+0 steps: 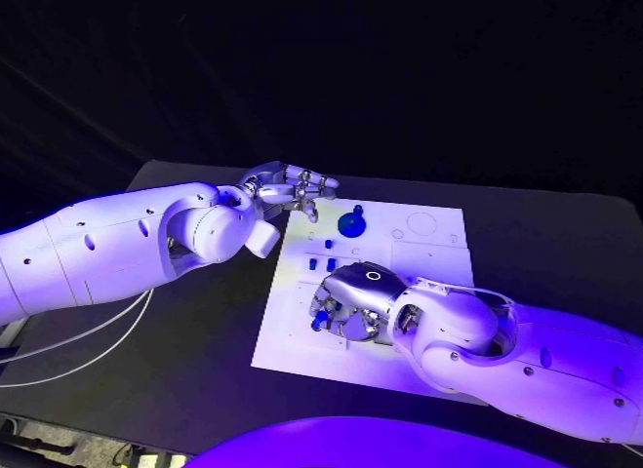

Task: Assemble the parts on the task board

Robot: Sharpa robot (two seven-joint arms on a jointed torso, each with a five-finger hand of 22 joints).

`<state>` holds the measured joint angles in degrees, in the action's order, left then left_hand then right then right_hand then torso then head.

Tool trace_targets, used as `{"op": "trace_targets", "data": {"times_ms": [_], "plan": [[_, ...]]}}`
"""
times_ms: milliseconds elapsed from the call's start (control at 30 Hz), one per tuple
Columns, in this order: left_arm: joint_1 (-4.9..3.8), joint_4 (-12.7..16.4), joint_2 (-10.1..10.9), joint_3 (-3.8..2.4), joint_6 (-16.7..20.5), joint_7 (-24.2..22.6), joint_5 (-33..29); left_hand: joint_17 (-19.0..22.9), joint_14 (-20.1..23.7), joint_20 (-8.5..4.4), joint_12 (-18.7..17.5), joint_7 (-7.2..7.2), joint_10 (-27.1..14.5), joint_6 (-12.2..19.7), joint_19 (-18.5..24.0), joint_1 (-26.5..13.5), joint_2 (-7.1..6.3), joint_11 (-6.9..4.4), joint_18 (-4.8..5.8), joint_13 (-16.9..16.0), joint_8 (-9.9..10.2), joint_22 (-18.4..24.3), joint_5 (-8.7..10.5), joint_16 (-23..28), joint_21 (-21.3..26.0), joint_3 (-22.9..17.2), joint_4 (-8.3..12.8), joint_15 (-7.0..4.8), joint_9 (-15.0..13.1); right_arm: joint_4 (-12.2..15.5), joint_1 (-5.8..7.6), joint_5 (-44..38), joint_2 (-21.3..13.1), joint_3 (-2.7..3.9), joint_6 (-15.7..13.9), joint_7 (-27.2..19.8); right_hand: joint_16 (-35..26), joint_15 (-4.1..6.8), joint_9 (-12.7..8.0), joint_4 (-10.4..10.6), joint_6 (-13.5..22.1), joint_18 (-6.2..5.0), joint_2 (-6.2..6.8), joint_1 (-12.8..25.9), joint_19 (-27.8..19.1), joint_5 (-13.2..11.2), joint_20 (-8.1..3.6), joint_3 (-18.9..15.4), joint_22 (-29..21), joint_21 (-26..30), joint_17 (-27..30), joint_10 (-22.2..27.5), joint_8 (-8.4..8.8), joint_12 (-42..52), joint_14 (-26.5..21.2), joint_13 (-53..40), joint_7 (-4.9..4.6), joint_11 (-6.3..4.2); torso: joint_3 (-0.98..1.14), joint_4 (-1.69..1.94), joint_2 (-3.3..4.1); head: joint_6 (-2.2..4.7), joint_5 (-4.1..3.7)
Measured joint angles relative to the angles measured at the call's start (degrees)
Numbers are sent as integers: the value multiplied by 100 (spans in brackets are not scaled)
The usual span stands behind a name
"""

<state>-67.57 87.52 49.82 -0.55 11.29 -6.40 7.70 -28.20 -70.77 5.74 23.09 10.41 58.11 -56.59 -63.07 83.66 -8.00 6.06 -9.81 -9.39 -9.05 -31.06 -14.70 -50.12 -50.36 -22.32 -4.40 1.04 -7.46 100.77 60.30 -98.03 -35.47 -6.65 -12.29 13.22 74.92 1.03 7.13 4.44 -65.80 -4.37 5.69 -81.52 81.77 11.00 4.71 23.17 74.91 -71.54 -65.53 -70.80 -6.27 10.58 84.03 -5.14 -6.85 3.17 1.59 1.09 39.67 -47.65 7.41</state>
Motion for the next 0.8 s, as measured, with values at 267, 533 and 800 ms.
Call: {"op": "trace_targets", "data": {"times_ms": [267,533,800], "plan": [[0,-2,0,0,-2,11,1,0,0,0,0,0,0,0,0,0,0,0,1,0,0,0,0,0,0,0,0,0,0,-3,-15,-5,-1,-6,35,6,0,0,29,0,8,0,8,8,0,0,0,-1,4,0,0,1,18,1,0,-1,-9,-1,-2,-1,-1,2,3],[0,-3,0,0,-6,19,2,0,0,0,0,0,0,0,0,0,0,0,0,0,0,-1,0,0,0,0,0,0,0,-31,-19,-8,17,-5,53,11,0,0,29,0,15,0,8,8,0,-1,0,-1,3,0,1,1,-11,6,0,-1,-15,-1,-3,2,-1,8,7],[0,-2,0,0,-8,26,3,7,0,0,0,0,-20,0,0,0,0,20,0,0,0,5,0,0,0,0,0,0,4,-102,-21,-57,104,-10,104,54,0,0,28,-10,22,0,100,100,0,31,0,9,3,32,14,9,-15,-62,0,-12,-23,13,-3,3,3,14,12]]}}
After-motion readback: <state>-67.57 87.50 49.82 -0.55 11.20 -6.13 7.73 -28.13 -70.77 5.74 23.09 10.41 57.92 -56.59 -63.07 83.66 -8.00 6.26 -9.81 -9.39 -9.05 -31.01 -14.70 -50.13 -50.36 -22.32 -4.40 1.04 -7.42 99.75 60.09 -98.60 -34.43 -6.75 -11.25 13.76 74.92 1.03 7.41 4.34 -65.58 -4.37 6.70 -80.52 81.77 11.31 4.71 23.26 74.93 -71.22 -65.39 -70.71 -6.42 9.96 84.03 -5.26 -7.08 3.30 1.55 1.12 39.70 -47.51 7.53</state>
